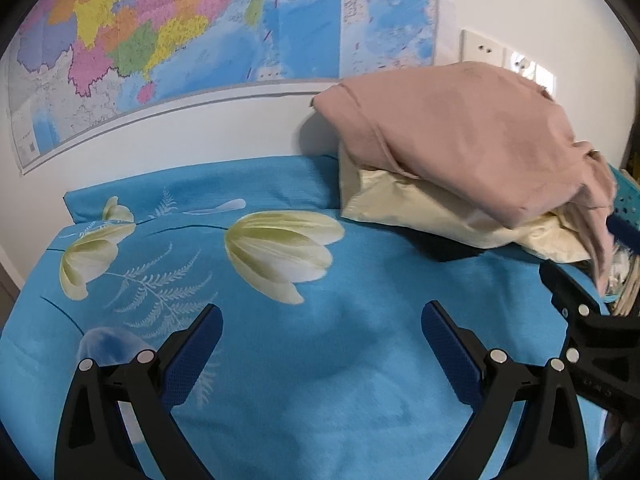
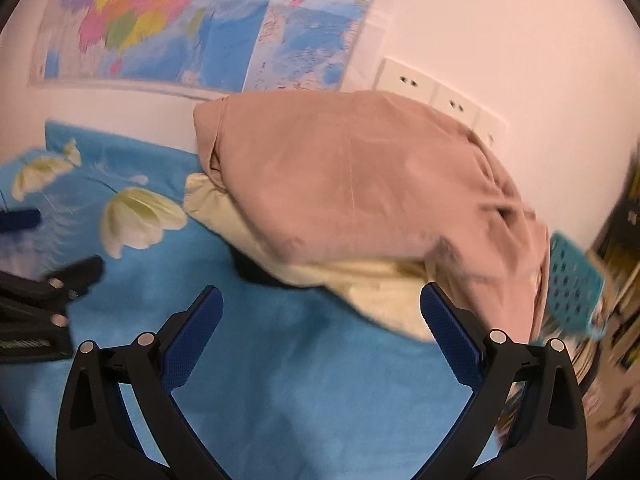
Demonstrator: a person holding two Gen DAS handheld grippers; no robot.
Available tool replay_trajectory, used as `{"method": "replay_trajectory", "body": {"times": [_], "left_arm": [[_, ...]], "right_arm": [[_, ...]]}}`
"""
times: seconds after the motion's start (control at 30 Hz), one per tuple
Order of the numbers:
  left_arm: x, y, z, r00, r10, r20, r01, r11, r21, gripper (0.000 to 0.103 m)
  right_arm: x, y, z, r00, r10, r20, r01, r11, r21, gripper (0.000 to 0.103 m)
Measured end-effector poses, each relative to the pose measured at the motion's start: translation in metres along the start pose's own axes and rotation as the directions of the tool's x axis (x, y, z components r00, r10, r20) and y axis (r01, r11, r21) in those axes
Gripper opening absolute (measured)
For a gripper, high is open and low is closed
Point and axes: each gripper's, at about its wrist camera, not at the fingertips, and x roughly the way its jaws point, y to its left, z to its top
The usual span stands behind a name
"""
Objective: Fold large clothes
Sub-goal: 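Reach the right gripper to the pink jacket on the pile and grasp it, then lift the pink jacket with the right gripper while the left gripper grasps its collar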
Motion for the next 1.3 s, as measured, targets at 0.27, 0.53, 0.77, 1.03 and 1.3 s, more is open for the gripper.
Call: {"method": "replay_trajectory", "body": {"times": [0.27, 0.53, 0.77, 1.03, 1.3], "left_arm": [[0.025, 0.019, 0.012, 0.999, 0.04, -0.023, -0.04, 0.999, -0.024, 0.096], [0.043, 0.029, 0.02, 0.997, 0.073, -0.039, -0.074, 0.997, -0.011, 0.096], [0.055, 0.033, 0.04, 0.997, 0.074, 0.018, -0.075, 0.997, 0.029, 0.096], [0.059, 0.0, 0.078, 0.981, -0.087, 0.173, 0.057, 0.984, 0.171, 0.096], [0.053, -0.016, 0.109, 0.873, -0.395, 0.288, 0.334, 0.912, 0.238, 0.096]], "right_arm": [[0.059, 0.033, 0.019, 0.989, -0.131, 0.062, 0.143, 0.952, -0.272, 0.074], [0.076, 0.018, 0.044, 0.999, -0.016, 0.039, 0.028, 0.944, -0.327, 0.006], [0.004, -0.07, 0.107, 0.974, 0.033, 0.224, -0.016, 0.997, -0.076, 0.005], [-0.029, -0.15, 0.177, 0.945, 0.081, 0.316, -0.113, 0.99, 0.084, 0.005], [-0.035, -0.173, 0.195, 0.933, 0.141, 0.33, -0.191, 0.974, 0.124, 0.005]]}}
